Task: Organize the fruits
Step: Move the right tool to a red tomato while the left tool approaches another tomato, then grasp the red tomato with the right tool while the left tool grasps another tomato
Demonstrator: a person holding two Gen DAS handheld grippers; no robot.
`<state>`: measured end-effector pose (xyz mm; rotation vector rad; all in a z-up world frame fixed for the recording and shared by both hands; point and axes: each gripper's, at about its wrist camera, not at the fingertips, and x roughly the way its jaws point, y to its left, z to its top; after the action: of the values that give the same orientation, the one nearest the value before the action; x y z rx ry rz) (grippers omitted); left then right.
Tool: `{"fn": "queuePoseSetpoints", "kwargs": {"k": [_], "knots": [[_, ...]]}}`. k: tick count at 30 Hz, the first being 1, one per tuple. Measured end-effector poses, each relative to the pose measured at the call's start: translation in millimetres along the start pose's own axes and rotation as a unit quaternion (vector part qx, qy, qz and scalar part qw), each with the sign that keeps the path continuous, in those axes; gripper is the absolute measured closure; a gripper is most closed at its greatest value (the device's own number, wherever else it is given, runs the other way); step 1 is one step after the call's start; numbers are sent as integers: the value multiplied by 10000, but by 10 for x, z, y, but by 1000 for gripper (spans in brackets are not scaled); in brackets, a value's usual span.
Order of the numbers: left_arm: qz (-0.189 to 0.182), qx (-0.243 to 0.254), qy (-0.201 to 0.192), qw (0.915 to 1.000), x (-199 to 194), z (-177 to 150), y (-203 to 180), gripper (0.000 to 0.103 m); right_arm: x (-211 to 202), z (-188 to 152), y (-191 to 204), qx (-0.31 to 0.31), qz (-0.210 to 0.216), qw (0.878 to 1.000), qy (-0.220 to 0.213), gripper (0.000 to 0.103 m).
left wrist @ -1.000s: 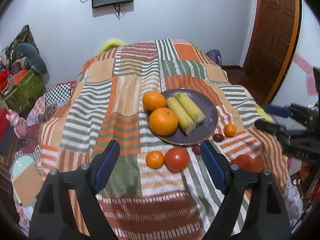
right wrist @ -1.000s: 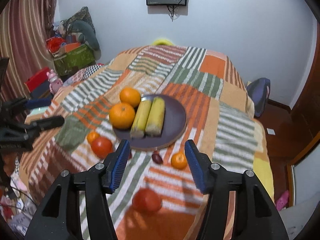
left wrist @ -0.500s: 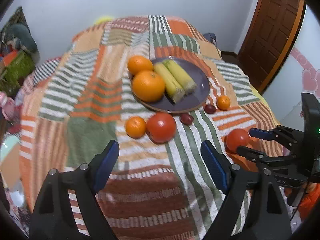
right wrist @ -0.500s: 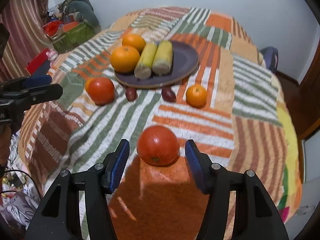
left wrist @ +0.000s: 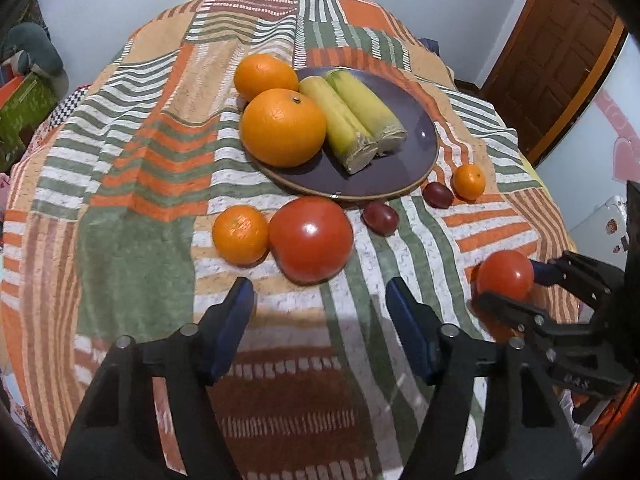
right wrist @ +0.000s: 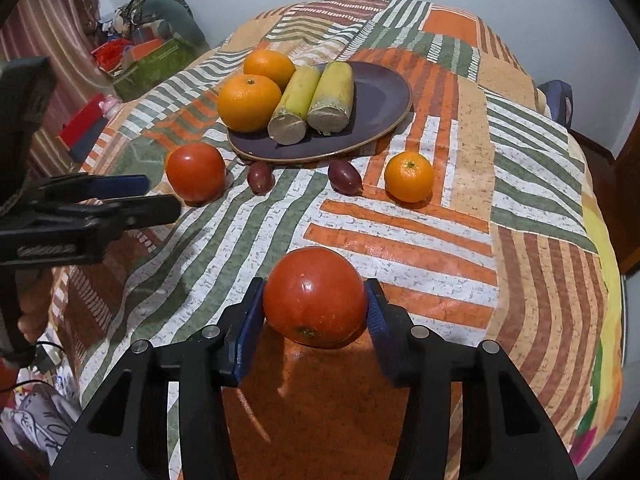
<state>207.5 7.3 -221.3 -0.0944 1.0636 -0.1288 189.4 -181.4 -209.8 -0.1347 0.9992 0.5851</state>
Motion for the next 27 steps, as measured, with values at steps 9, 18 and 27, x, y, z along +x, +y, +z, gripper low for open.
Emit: {"fn": "queuePoseSetpoints", "kwargs": {"k": [9, 18, 27], "knots": [[106, -37, -99, 9999, 123, 212, 3, 37, -83, 73, -126, 124, -60, 9997, -179, 58], [317, 58, -194, 9993, 183, 288, -42, 54, -121, 121, -242, 337, -37, 9990, -274, 58], [229, 42, -198, 9995, 101, 276, -7, 56, -223, 237, -299, 364, -106, 9982, -466, 58]]}}
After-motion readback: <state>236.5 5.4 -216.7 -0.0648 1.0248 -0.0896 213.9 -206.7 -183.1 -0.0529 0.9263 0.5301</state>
